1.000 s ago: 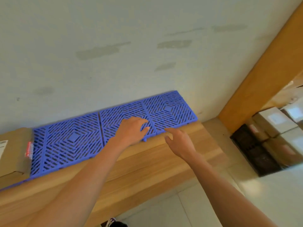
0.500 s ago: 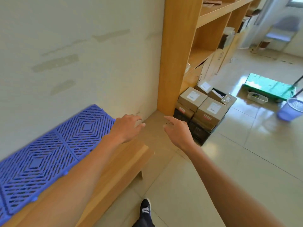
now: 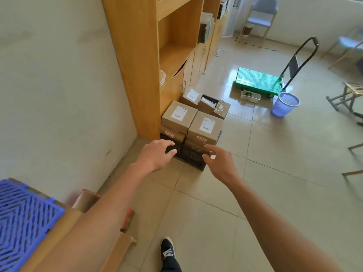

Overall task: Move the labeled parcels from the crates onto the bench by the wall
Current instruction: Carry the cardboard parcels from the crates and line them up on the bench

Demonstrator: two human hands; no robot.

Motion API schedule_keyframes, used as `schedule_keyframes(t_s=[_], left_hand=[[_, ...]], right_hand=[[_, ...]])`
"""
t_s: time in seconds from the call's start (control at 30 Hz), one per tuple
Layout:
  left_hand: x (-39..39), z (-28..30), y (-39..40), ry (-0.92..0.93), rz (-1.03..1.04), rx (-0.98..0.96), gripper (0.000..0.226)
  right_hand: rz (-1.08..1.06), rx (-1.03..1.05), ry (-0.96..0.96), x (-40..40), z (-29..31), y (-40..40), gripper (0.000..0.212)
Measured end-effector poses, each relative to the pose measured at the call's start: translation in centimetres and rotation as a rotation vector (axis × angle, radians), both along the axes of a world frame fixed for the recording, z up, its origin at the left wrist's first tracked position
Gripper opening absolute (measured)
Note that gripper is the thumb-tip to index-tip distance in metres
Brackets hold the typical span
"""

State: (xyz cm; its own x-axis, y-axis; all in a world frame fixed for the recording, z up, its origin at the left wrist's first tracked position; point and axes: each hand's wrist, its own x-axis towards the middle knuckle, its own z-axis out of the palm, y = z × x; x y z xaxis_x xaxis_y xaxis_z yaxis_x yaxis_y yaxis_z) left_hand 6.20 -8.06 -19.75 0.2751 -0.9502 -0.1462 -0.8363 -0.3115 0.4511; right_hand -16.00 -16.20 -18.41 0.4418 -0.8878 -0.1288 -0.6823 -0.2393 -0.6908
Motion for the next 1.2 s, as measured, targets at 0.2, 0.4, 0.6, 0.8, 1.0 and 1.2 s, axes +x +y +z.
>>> schedule_keyframes(t_s=[0.2,0.4,0.6,0.8,1.0,1.2], left_hand=[[-1.4,-1.0,-10.7,0.031,-0.121,0.020,0.045],[-2.4,-3.0,-22.1,0.042,-0.165,0.028,0.046],[-3.3,-5.9,-32.6,0.067,-0.097,0.064,0.047],[-3.3,-10.3,-39.5,0.106,-0.037,0.154,0.051],[-1.5,-18.0,-44.4,0.159,0.027,0.297,0.053],[1.6,-28.5,-48.7,0.345,0.266,0.367,0.056]], right_hand=[[-0.127,0.069,0.016,-2.2,-2.0,-8.2,0.042],[-0.199,0.133,-0.001,-3.3,-4.8,-18.1,0.042],[-0.208,0.240,-0.011,-4.4,-8.1,-29.4,0.043],[-0.200,0.377,0.045,-4.3,-12.9,-37.2,0.047],[-0.205,0.503,0.118,-2.9,-20.4,-41.8,0.057],[-0.259,0.550,0.131,0.3,-29.9,-46.1,0.061]])
